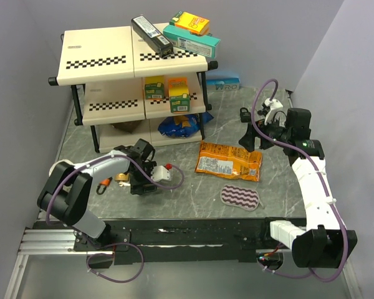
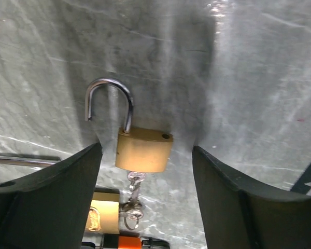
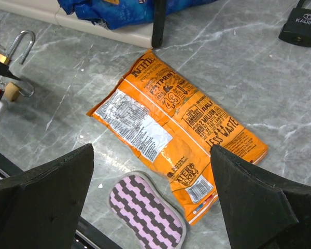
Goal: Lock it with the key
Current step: Pick up the lock from the center of the board.
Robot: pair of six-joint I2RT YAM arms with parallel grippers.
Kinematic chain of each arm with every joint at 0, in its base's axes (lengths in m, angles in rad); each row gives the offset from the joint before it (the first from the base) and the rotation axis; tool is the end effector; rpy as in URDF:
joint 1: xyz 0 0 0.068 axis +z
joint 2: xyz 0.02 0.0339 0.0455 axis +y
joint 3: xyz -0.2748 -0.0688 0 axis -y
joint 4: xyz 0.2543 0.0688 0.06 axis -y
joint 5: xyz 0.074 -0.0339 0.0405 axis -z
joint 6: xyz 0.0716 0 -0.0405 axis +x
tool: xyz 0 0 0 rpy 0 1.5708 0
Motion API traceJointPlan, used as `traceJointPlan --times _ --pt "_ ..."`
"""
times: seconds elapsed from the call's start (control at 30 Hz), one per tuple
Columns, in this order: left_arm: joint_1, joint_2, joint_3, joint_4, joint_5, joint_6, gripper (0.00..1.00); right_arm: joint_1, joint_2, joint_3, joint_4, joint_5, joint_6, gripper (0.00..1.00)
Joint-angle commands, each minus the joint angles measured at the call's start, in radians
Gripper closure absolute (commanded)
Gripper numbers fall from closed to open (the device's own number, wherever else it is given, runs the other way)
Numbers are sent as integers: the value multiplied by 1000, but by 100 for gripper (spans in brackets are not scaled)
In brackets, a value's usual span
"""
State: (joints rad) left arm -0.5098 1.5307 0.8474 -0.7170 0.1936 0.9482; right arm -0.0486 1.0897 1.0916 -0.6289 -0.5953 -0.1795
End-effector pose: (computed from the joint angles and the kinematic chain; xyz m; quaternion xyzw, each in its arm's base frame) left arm 0.2277 -0.1431 0.1319 0.6667 0.7342 -0.0756 0.1037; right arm 0.2566 0.0277 0.3394 -0.1887 0.8410 0.2101 0.4615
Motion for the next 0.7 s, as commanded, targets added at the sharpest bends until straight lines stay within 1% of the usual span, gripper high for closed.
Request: traceJointPlan --times 0.0,0.07,0.13,0.17,0.23,0.27,0.33,0.37,0.43,0.47,0.5,0.53,0.57,0.6,0.63,0.67 --pt "-7 17 -10 34 -23 23 26 -4 -31 -6 6 -3 6 2" --pt "-10 19 -27 47 -28 29 28 -5 -34 -7 3 3 -3 2" --pt "-21 25 -39 62 -37 29 34 -4 -36 -6 -3 11 -9 2" --pt "-24 26 -42 68 -37 26 41 -5 -39 -9 -5 12 -12 2" --pt "-32 31 -41 85 -34 3 48 -4 -47 -16 -3 15 -12 2" --pt "-35 32 -38 91 -34 -6 55 -4 -50 -21 -3 14 -12 2" --pt "-38 39 -28 96 -28 -45 62 -4 -53 -27 -3 6 -9 2" --pt "-38 42 -21 91 -23 -58 69 -7 -51 -29 -5 6 -8 2" --pt "-38 45 13 83 -11 -126 81 -4 -54 -29 -8 2 -3 2" --pt "-38 42 36 55 30 -159 93 -4 -54 -27 -8 -1 0 2" --pt "-38 26 65 36 64 -239 98 -5 -59 -27 -6 -6 5 2" --pt "-38 14 135 24 105 -296 99 -4 -66 -22 -6 -17 15 3" --pt "-38 -15 171 13 174 -354 99 -4 -74 -27 3 -26 23 3" --pt "-36 -27 209 -2 223 -471 99 -4 -88 -35 20 -41 32 3" --pt "-36 -41 275 -1 268 -533 99 -5 -123 -62 65 -60 53 3" --pt "-36 -72 301 8 303 -596 99 -4 -140 -77 89 -84 69 3"
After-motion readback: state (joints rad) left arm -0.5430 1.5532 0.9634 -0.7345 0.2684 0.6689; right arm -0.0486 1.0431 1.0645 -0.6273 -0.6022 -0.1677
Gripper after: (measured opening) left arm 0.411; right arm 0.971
